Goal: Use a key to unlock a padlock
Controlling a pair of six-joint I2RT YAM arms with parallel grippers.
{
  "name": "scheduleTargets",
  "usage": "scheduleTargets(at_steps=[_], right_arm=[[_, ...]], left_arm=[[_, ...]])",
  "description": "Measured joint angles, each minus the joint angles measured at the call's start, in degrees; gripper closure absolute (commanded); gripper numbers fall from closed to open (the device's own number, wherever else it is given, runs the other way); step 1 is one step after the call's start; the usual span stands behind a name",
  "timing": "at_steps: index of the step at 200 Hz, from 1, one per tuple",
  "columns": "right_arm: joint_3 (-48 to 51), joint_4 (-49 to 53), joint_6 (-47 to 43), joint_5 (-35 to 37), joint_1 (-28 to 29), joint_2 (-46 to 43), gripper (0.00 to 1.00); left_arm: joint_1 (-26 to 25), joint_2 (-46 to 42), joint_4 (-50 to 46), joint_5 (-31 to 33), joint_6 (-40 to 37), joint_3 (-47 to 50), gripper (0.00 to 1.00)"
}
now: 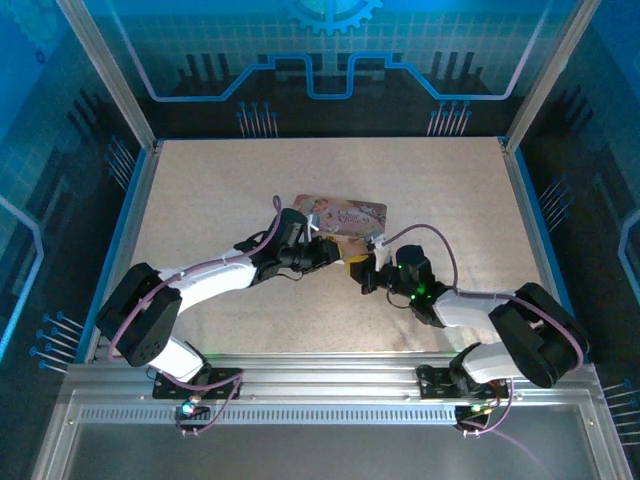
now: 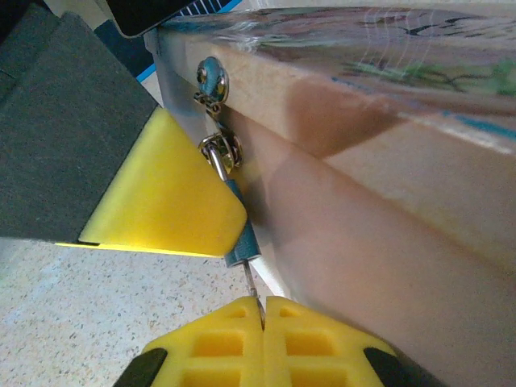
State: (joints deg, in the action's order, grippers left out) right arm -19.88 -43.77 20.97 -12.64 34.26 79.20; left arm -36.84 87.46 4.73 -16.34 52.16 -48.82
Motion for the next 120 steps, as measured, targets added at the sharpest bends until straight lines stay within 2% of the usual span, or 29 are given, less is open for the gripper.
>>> scheduleTargets(at_steps=[120], right_arm=[[-2.9,-4.2,1.1,0.2,0.2,5.3,1.00]], left_arm=[[1.3,0.0,0.7,1.1,2.3,0.0,0.75]])
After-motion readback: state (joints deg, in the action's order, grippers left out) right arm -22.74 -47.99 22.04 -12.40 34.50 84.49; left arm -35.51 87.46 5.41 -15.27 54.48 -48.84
